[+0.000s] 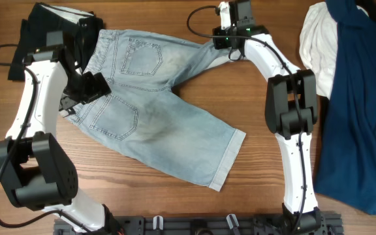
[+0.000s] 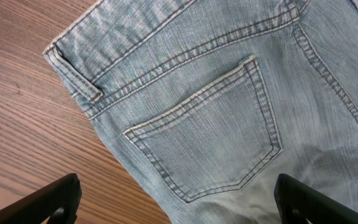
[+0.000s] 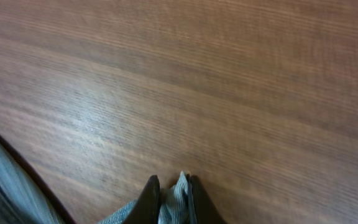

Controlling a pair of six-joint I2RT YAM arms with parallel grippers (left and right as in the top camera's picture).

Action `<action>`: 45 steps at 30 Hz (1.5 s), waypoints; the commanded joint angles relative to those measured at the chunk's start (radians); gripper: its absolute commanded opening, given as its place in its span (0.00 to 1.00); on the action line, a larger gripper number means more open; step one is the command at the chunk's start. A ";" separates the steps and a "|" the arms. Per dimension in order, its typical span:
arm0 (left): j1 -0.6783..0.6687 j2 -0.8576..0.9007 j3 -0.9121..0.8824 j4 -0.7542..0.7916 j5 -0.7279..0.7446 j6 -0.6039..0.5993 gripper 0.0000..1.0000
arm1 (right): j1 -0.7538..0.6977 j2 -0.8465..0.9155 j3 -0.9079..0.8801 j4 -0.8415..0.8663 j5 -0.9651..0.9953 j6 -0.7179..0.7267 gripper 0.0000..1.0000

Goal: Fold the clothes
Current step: 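Pull the shorts flat with both grippers, spreading the legs apart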

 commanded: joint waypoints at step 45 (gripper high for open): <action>-0.023 -0.014 -0.004 0.169 0.043 0.093 1.00 | -0.086 -0.159 -0.299 -0.468 0.092 0.232 0.47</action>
